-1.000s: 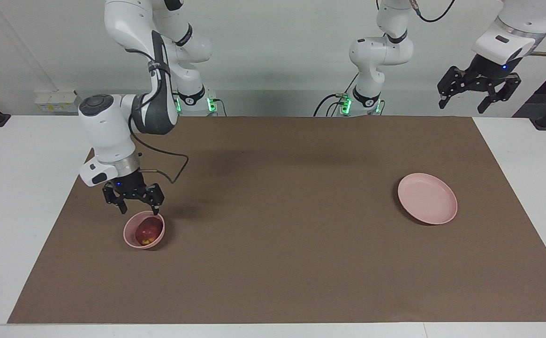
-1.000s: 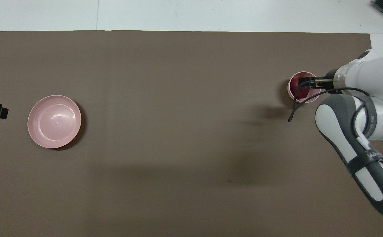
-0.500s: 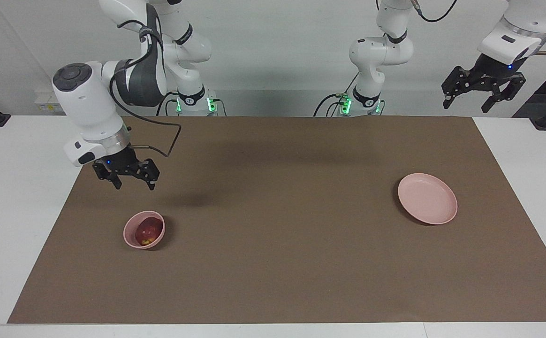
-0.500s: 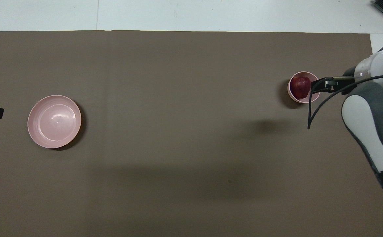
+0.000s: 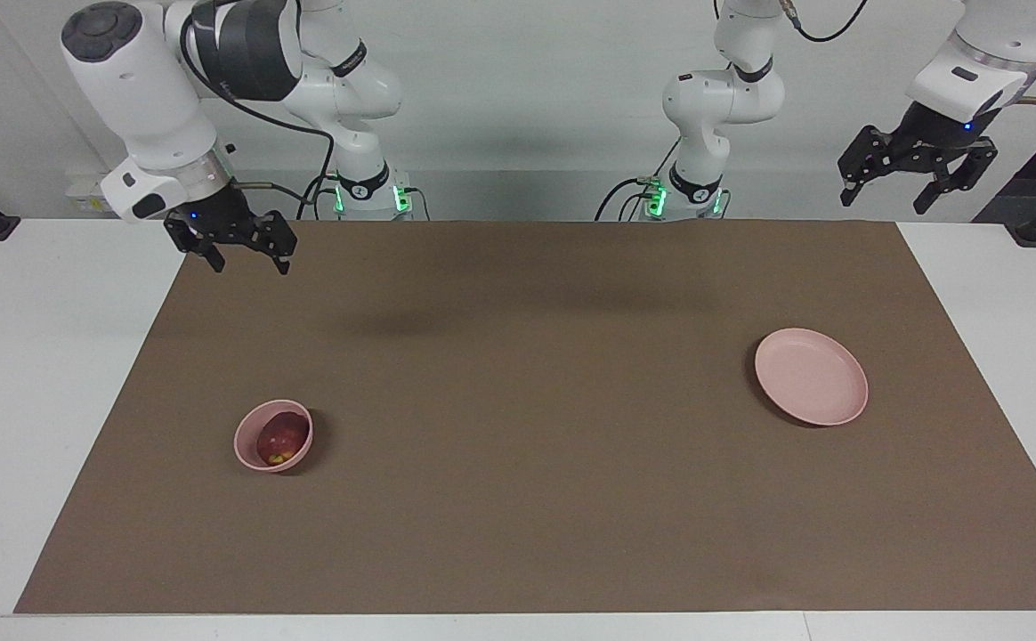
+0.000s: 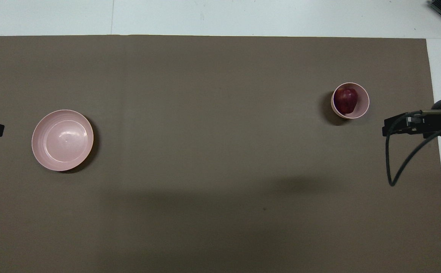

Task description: Move apple from plate to bowl

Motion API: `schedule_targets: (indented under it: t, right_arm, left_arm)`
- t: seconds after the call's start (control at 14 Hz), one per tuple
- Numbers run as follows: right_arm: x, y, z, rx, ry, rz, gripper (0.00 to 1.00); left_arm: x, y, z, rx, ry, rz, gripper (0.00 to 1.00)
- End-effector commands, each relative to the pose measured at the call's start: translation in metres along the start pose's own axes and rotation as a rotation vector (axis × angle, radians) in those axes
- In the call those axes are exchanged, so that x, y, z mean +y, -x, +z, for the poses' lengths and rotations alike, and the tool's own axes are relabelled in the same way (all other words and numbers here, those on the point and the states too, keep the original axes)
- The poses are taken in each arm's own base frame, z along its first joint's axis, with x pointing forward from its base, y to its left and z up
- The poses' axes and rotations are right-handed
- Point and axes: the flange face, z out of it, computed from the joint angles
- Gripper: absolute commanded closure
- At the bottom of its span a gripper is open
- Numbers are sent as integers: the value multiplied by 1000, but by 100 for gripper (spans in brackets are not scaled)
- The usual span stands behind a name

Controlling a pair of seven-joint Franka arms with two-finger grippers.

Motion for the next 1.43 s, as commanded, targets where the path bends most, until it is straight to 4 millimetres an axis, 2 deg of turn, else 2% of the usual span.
schedule_targets:
  t: [0.0, 0.14, 0.29, 0.57, 1.36]
  right_arm:
    - [2, 16, -10, -23, 4, 27, 0]
    - [0, 19, -15, -41, -7, 28, 0]
    - [-1, 20, -38, -53, -3, 27, 0]
    - [-1, 2, -56, -58, 12, 29, 0]
    - [-2, -4, -57, -12, 11, 26, 0]
  left_arm:
    - [-1, 5, -4, -6, 5, 0, 0]
    - [-1, 5, -4, -6, 5, 0, 0]
    - [-1, 5, -4, -6, 4, 1, 0]
    - [-1, 5, -4, -6, 5, 0, 0]
    - [-1, 5, -3, -7, 6, 0, 0]
